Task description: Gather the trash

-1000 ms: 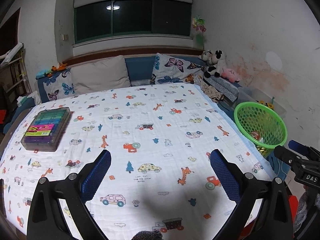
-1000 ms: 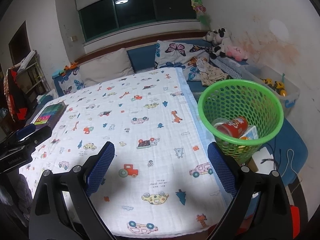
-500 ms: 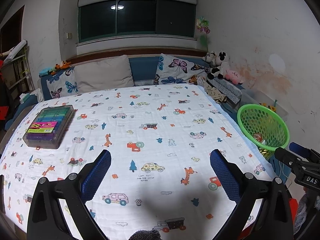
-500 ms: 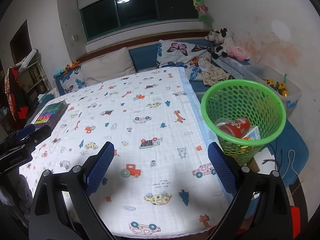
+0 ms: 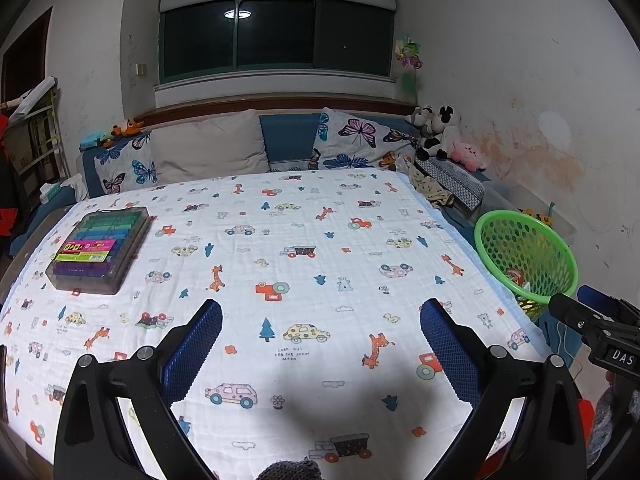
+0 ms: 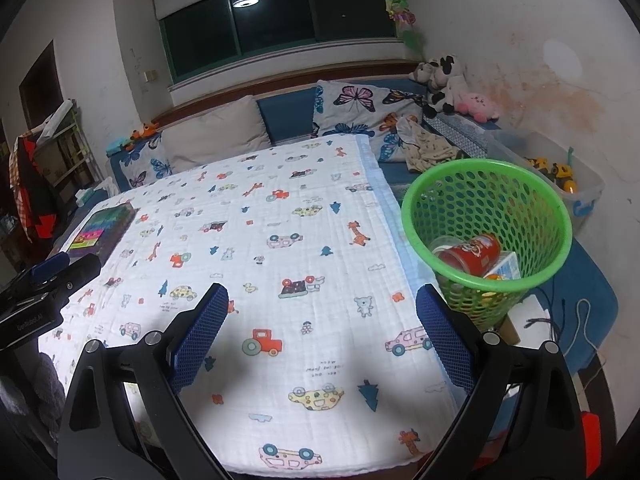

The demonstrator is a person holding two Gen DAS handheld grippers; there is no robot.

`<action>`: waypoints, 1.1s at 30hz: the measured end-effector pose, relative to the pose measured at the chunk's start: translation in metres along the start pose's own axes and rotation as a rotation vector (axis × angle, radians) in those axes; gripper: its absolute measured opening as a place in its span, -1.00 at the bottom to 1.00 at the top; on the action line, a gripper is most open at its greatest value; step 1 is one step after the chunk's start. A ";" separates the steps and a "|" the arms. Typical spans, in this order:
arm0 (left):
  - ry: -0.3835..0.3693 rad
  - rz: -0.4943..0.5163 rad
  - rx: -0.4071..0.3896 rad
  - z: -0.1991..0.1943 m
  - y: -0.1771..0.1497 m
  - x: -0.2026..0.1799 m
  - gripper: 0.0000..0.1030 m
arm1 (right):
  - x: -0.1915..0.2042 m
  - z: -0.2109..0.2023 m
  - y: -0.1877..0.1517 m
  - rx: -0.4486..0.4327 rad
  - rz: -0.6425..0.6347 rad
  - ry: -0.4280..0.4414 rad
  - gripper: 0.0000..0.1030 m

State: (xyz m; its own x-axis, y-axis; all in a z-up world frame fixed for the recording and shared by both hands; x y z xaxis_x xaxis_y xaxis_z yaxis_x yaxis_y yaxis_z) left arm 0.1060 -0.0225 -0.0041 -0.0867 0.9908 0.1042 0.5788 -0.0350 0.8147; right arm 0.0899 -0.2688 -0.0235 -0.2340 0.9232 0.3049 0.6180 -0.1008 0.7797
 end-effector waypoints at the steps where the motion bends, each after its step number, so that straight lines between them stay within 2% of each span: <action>1: 0.001 0.000 0.000 0.000 0.000 0.000 0.86 | 0.000 0.000 0.000 0.002 0.000 0.002 0.83; 33: 0.002 0.002 0.012 0.001 -0.011 0.000 0.86 | 0.000 0.004 0.000 0.002 0.011 0.016 0.83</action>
State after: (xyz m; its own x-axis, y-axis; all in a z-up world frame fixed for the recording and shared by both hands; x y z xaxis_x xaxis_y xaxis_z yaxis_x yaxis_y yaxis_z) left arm 0.1006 -0.0217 -0.0140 -0.0874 0.9904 0.1074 0.5888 -0.0356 0.8075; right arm 0.0925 -0.2669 -0.0258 -0.2390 0.9162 0.3216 0.6223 -0.1097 0.7751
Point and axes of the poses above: each gripper's, at about its wrist camera, not at the fingertips, and z roughly the way its jaws point, x to its left, y to its top, the point moved 8 cm from there along z, roughly the way its jaws point, and after that the axes turned 14 degrees about y, right-handed, at the moved point
